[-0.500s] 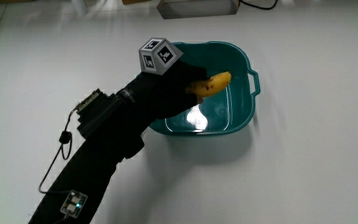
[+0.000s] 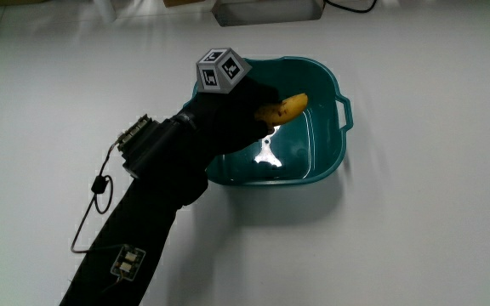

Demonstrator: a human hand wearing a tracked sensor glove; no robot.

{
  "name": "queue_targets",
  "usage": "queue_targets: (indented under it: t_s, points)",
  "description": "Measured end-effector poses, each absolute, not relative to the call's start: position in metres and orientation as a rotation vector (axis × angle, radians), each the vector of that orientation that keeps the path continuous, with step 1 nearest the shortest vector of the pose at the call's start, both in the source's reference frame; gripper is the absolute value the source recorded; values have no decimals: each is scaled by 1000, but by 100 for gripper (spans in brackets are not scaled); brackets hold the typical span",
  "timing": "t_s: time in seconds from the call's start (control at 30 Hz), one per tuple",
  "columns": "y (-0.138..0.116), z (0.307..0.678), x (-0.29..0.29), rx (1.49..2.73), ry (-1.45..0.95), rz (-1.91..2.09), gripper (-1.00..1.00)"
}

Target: Place banana into plate

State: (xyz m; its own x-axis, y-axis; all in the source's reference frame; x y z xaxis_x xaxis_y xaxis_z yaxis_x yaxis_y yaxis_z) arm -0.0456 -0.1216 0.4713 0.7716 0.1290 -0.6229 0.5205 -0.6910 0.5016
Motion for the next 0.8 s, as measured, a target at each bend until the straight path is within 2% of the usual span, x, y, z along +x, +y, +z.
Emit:
queue_targets:
  t_s: [0.3, 0.8]
  points:
    - [-111, 508, -39, 2229, 471, -699, 0]
    - [-105, 533, -40, 2225, 371, -547, 0]
